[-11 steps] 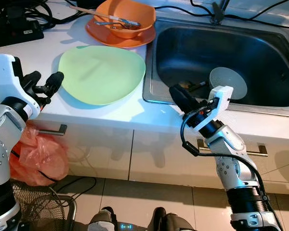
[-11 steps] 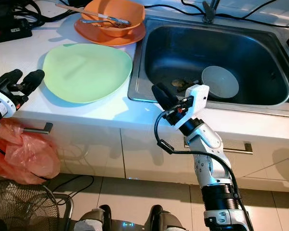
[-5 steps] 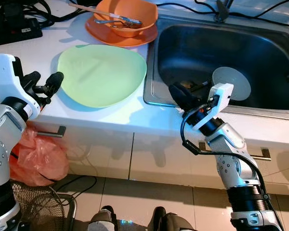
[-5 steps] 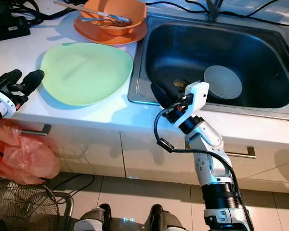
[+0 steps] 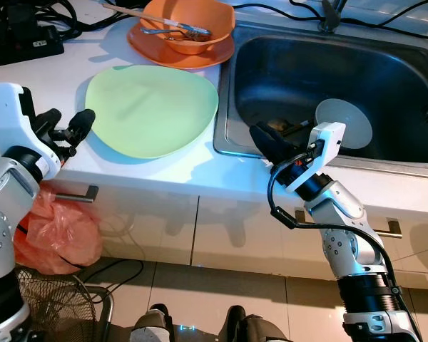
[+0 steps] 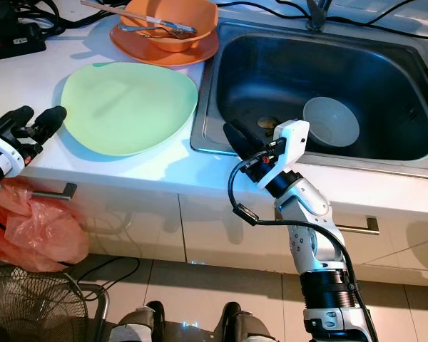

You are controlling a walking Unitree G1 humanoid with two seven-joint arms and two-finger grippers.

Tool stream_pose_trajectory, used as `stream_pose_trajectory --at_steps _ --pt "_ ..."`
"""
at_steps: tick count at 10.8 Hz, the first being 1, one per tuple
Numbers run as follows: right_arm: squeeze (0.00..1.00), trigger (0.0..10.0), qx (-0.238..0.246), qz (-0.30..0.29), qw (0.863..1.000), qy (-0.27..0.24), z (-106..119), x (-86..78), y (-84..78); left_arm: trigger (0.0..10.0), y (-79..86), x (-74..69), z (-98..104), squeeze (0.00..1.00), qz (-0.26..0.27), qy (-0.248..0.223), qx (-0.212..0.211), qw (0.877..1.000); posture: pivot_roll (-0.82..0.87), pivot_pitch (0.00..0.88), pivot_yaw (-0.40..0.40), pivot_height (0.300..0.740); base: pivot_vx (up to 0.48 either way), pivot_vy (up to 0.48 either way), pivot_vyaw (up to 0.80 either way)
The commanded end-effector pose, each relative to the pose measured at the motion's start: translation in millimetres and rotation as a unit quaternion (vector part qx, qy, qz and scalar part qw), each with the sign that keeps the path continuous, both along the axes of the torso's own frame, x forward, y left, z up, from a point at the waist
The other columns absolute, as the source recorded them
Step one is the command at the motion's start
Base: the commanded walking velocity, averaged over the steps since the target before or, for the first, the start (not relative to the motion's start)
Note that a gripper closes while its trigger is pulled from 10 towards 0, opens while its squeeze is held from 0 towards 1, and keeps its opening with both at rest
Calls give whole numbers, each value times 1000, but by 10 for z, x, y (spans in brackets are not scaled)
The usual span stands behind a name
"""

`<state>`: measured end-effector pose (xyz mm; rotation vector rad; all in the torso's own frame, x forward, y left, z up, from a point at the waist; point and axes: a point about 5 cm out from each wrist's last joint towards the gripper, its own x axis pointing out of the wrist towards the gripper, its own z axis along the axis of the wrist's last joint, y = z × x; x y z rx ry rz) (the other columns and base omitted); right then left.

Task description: Kitchen organization

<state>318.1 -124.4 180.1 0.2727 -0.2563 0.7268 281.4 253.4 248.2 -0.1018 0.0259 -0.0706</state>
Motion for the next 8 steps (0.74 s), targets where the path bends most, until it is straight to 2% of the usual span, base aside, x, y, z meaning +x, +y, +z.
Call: stream_pose_trajectory --at_steps 1,4,8 --pt "0 10000 -9 -4 1000 28 -122 -17 -41 10000 -21 -36 -14 0 -3 2 -3 1000 219 224 -74 740 0 0 0" --pt "0 10000 -10 -2 1000 25 -100 -15 -32 10000 -103 -19 -96 0 -23 23 -34 999 212 213 -73 740 0 0 0" --pt "0 10000 -11 0 1000 25 -107 -19 -18 10000 -110 21 -166 0 -11 70 -43 997 212 201 -65 740 0 0 0"
